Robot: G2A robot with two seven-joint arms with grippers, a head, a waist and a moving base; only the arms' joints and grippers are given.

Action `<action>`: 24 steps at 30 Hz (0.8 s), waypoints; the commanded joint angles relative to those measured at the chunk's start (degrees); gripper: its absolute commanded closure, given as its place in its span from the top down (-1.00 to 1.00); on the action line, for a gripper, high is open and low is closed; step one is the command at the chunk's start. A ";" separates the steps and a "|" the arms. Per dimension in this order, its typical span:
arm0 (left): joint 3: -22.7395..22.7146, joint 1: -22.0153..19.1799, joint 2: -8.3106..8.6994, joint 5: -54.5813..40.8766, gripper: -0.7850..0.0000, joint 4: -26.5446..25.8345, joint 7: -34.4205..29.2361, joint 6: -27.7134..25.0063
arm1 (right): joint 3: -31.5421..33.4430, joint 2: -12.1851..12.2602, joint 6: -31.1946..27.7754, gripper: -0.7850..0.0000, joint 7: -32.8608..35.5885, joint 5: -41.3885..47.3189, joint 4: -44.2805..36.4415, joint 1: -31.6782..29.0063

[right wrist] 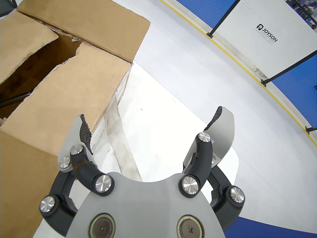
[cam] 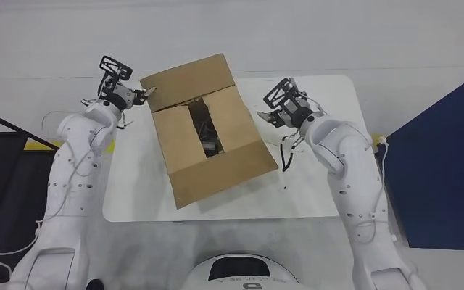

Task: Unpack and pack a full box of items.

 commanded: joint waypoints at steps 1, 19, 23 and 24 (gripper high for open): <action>1.44 -1.16 -0.29 1.36 1.00 3.49 -0.05 2.07 | 0.01 0.09 0.13 1.00 -0.14 -0.15 -0.28 -0.30; 10.56 -7.32 -2.45 2.54 1.00 15.01 1.35 0.22 | 0.37 0.61 7.75 1.00 7.17 -4.33 4.20 0.89; 11.73 -8.16 -2.80 3.04 1.00 15.20 0.72 0.71 | -2.83 0.48 7.71 1.00 16.04 -9.92 8.54 3.27; 11.97 -8.44 -2.90 3.05 1.00 15.25 0.60 0.84 | -3.70 0.41 7.50 1.00 17.60 -11.12 9.39 3.94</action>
